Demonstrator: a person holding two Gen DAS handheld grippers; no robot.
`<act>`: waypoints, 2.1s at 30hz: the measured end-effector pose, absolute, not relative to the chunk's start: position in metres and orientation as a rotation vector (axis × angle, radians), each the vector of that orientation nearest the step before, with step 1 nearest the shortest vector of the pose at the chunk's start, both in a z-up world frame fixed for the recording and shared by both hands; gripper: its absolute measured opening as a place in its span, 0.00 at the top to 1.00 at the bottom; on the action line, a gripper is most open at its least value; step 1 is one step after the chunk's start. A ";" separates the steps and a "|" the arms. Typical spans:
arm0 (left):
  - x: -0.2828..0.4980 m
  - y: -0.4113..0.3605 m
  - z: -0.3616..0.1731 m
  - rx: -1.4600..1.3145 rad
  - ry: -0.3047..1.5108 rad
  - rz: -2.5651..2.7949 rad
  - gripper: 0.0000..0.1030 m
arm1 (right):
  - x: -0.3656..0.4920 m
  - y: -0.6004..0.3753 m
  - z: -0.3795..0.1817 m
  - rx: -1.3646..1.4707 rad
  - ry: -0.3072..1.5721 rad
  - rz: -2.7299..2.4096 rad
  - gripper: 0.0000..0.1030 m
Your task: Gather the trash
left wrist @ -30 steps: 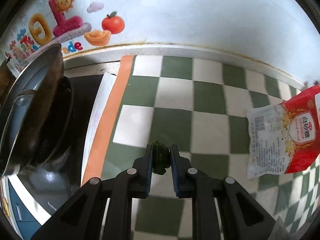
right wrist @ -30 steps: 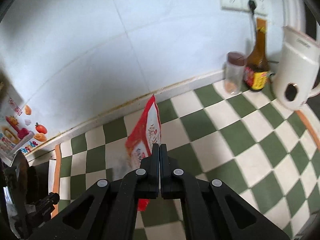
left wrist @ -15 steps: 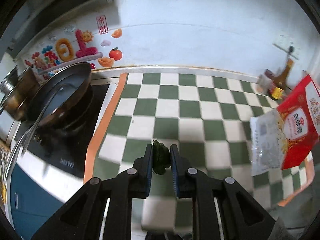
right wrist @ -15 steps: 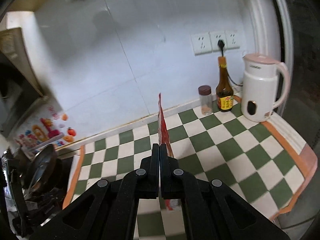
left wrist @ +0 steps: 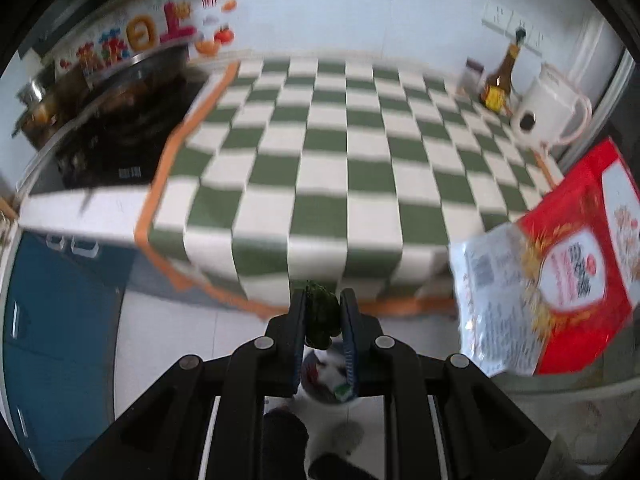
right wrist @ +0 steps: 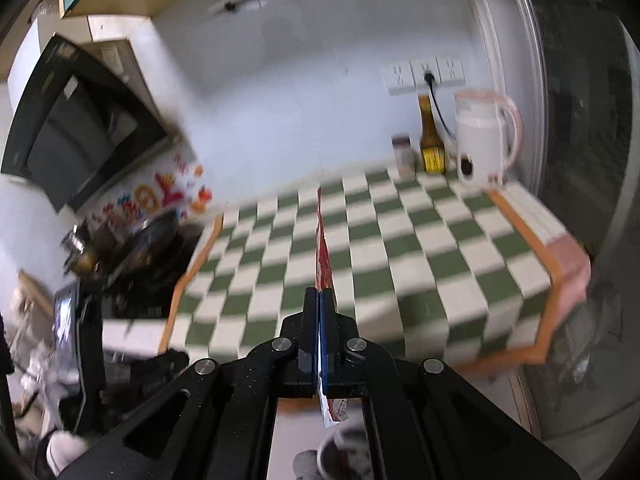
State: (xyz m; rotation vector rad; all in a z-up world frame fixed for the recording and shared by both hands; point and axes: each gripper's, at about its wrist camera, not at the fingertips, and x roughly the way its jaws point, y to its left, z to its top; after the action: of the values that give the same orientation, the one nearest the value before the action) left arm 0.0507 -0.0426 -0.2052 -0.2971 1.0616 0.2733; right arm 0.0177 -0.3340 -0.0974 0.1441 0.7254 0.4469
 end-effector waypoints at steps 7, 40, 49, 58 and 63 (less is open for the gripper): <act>0.043 -0.065 -0.309 -0.321 1.248 0.206 0.87 | -0.006 -0.358 -0.207 0.140 0.935 0.414 1.00; 0.075 -0.086 -0.787 -0.345 1.611 0.181 0.03 | 0.060 -0.319 -0.778 0.113 1.484 0.135 0.31; 0.032 -0.074 -0.696 -0.286 1.522 0.255 0.03 | 0.023 -0.305 -0.730 -0.121 1.489 0.173 0.00; -0.013 -0.076 -0.586 -0.275 1.464 0.280 0.03 | -0.014 -0.306 -0.606 -0.184 1.428 0.212 0.00; -0.038 -0.085 -0.508 -0.280 1.412 0.235 0.03 | -0.036 -0.312 -0.515 -0.168 1.387 0.268 0.00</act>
State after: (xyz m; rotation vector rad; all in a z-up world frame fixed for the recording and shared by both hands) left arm -0.0379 -0.0851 -0.5083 -0.2796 1.4119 0.2348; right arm -0.0363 -0.3118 -0.5146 -0.1678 1.3874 0.2678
